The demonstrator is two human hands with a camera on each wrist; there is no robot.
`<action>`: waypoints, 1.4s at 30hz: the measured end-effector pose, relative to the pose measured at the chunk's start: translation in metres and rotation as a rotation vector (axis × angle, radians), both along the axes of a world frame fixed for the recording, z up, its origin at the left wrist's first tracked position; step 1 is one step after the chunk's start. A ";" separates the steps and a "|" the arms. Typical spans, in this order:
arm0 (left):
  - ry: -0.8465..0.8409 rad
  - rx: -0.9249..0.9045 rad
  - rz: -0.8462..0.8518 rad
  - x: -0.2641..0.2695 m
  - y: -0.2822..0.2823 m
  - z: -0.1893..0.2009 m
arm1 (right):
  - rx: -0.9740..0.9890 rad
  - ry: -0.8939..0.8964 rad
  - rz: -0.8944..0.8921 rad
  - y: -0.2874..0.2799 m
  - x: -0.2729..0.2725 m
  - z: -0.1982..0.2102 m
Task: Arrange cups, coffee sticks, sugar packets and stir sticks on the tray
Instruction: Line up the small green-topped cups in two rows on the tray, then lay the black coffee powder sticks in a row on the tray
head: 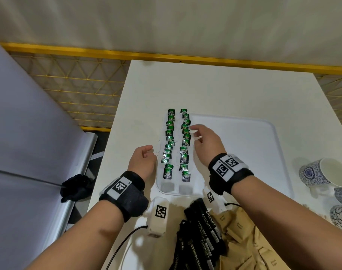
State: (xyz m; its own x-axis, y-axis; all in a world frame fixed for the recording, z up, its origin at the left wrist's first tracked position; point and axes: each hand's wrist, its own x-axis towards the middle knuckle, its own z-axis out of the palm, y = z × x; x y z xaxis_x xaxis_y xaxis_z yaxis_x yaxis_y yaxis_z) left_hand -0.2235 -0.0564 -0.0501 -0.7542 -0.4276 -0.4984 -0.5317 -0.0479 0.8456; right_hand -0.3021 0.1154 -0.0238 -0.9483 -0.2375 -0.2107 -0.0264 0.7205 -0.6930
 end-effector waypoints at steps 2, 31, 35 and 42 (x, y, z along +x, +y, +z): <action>0.015 0.014 0.003 -0.001 0.000 0.001 | -0.074 -0.116 -0.147 0.006 -0.001 -0.003; 0.054 -0.088 -0.037 0.002 0.003 0.009 | -0.208 -0.218 -0.150 0.023 0.010 -0.003; 0.019 -0.060 -0.036 0.034 -0.004 0.005 | -0.132 -0.151 -0.080 0.054 0.045 0.004; -0.130 0.005 -0.189 0.116 0.011 -0.002 | 0.021 -0.206 0.056 0.093 0.121 0.010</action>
